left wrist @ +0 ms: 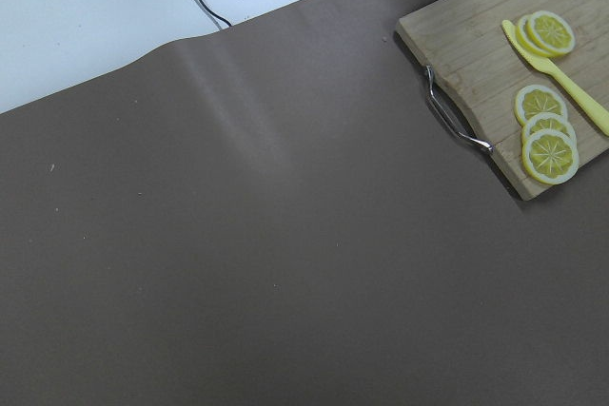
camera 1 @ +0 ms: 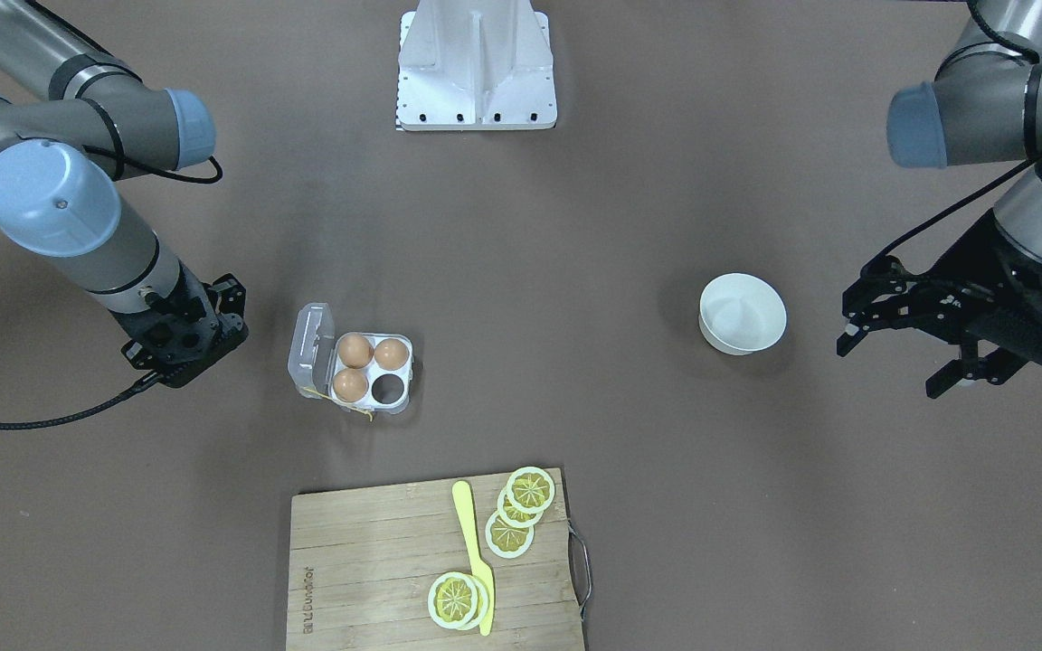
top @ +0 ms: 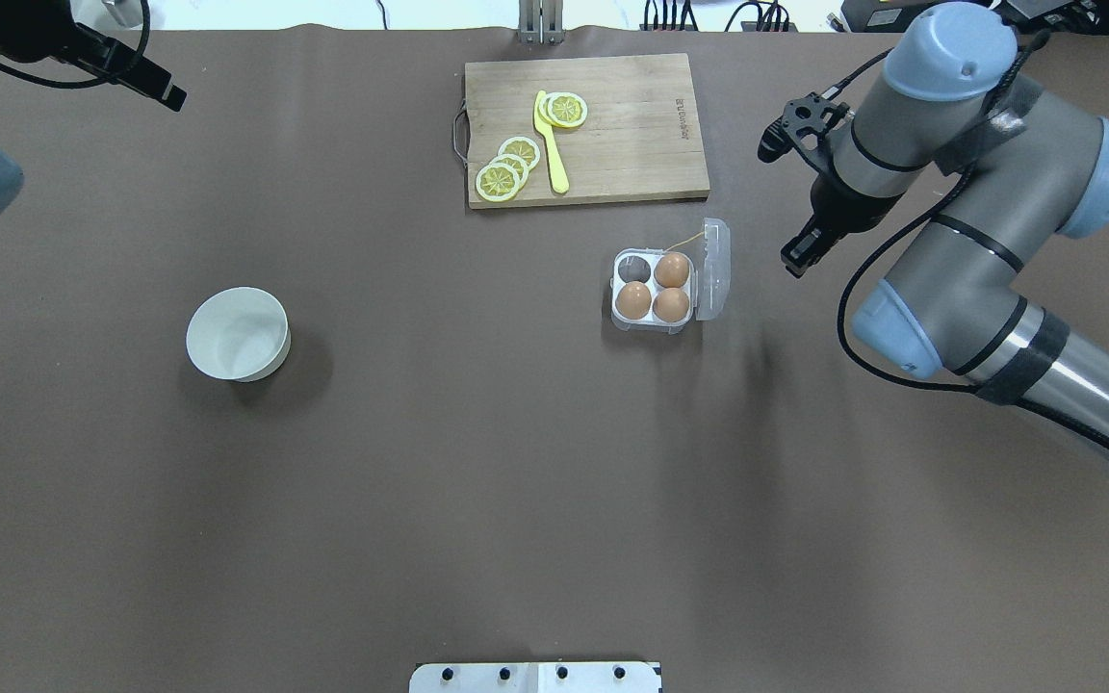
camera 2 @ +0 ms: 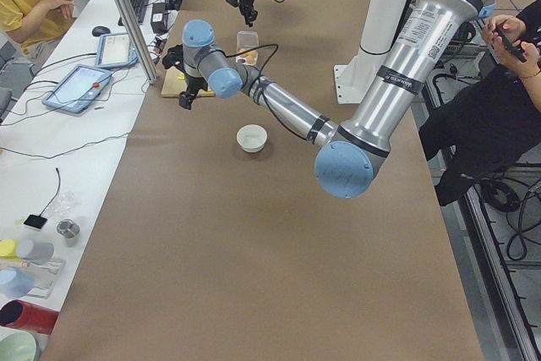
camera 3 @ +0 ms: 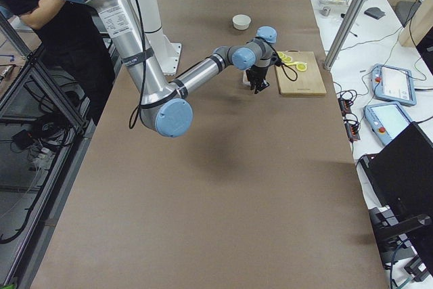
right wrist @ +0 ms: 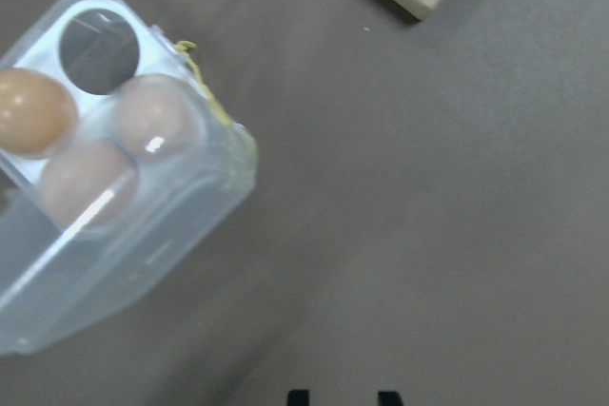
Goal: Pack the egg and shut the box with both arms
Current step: 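Push the open clear lid down over the eggs with the right gripper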
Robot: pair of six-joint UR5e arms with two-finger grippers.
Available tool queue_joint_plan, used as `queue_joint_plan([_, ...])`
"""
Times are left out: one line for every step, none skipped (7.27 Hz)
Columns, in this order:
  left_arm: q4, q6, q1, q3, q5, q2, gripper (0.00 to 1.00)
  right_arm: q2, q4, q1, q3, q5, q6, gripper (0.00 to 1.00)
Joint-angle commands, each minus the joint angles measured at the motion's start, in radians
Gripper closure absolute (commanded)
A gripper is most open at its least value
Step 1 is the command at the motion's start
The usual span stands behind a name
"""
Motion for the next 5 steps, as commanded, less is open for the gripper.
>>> queue_joint_plan([-0.001,0.002,-0.001,0.001,0.001,0.009,0.02,0.048,0.032,-0.05,-0.007,-0.006,0.002,0.64])
queue_joint_plan([-0.001,0.002,-0.002,0.002,0.001,0.009,0.02,0.051,0.083,-0.06,-0.008,-0.006,0.003,0.64])
queue_joint_plan([-0.001,0.002,-0.001,0.002,0.003,0.009,0.02,0.069,0.103,-0.066,-0.008,-0.006,0.016,0.63])
queue_joint_plan([-0.001,0.002,-0.002,0.002,0.003,0.009,0.02,0.08,0.103,-0.067,-0.007,-0.006,0.017,0.53])
queue_joint_plan([-0.001,0.003,-0.002,0.002,0.003,0.016,0.02,0.087,0.108,-0.067,-0.005,-0.006,0.02,0.01])
